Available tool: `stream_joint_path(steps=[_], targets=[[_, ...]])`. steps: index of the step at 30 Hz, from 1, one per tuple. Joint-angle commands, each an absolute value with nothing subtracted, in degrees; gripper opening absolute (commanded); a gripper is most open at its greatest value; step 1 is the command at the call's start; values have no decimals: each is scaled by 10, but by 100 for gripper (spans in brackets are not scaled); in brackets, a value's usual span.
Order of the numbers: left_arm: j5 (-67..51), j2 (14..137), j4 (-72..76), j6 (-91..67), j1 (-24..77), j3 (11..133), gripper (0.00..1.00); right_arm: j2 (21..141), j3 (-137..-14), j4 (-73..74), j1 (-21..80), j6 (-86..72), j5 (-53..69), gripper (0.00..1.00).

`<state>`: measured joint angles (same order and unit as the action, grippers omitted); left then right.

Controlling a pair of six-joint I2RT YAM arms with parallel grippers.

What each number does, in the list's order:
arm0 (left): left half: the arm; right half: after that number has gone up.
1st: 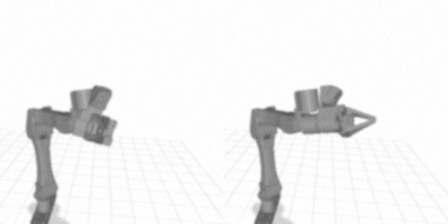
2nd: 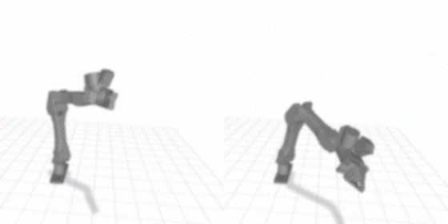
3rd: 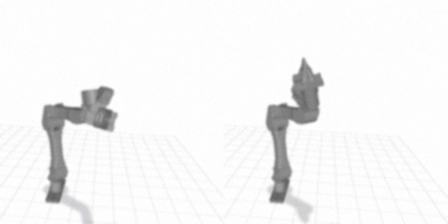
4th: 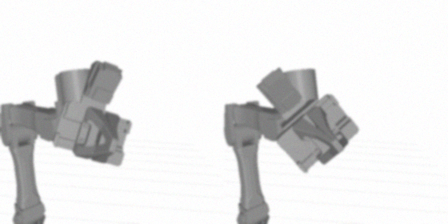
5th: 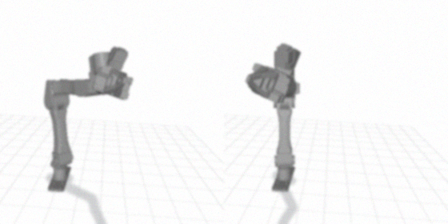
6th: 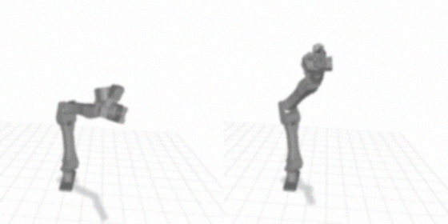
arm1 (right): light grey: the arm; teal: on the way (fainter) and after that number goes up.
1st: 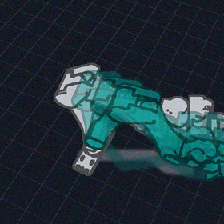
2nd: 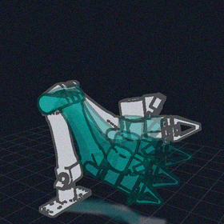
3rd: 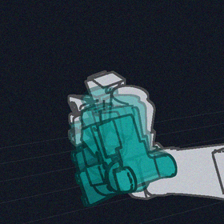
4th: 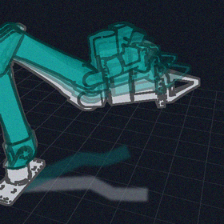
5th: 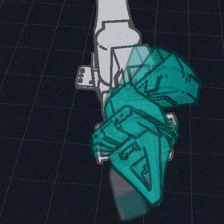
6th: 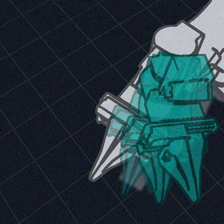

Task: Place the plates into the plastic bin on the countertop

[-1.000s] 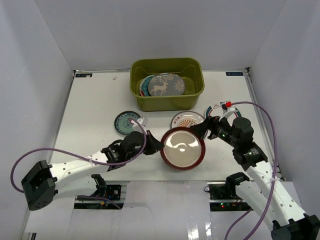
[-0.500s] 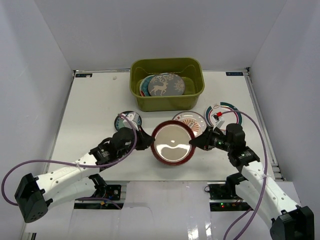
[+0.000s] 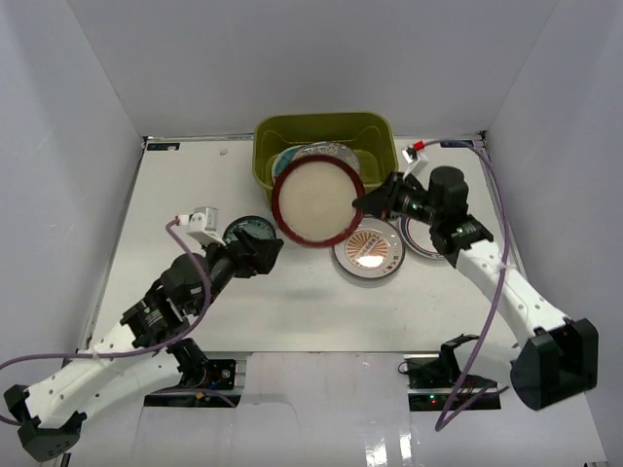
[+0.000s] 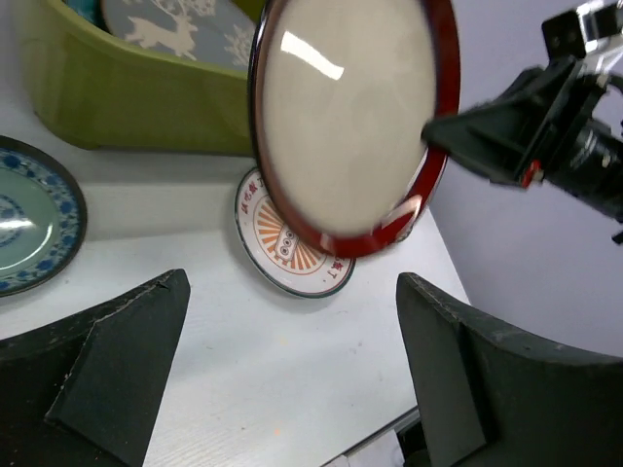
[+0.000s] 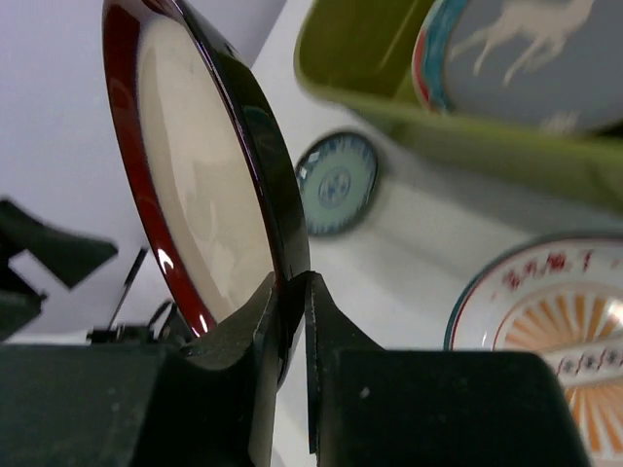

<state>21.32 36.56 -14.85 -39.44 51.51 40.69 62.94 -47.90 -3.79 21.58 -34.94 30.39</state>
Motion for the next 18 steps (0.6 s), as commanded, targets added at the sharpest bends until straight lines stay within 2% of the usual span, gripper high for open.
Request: stream_joint_path(steps=[1, 6, 11, 18], targets=[[257, 314, -221, -393, 517, 380, 98, 715, -622, -145, 203, -343, 248, 8], [190, 315, -210, -433, 517, 302, 98, 874, -787, -102, 197, -315, 193, 8], [85, 386, -126, -440, 519, 262, 98, 1038, -972, -22, 196, -287, 163, 8], [26, 466, -5, -466, 521, 209, 98, 1157, -1081, 33, 194, -280, 152, 8]])
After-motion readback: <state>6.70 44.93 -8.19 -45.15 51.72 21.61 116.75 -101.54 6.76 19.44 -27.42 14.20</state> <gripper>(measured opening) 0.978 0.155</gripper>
